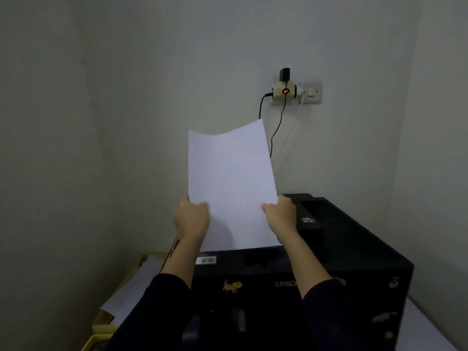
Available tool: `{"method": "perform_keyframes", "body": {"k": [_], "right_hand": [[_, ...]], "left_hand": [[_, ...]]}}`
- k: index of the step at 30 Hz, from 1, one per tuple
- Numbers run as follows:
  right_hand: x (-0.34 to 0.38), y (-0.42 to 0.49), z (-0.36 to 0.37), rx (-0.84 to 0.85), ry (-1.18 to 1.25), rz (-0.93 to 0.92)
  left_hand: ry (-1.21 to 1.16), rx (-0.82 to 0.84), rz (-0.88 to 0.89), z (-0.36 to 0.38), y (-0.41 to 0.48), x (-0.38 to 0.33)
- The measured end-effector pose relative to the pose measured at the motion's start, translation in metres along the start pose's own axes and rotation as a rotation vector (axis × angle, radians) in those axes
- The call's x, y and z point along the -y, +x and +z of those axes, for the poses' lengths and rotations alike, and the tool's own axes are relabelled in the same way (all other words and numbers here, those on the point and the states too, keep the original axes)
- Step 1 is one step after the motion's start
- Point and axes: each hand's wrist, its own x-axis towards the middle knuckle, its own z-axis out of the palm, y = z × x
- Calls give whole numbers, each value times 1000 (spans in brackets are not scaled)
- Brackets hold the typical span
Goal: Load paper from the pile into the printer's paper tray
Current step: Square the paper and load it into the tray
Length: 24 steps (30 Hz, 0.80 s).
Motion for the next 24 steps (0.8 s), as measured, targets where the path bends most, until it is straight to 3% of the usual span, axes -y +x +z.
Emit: {"method": "perform_keyframes", "body": {"k": [4, 12, 19, 24], "right_hand": [[-4, -23, -35, -16, -10, 97], [-60, -113, -110, -40, 85, 257], [-148, -201, -147, -74, 177, 394], [-199, -248, -153, -3, 167, 546]], "left_hand": [[100, 8, -9, -5, -40, -11], [-102, 100, -91, -17, -167, 26], [-188, 150, -117, -20, -264, 101], [-184, 187, -299, -25, -310, 160]]}}
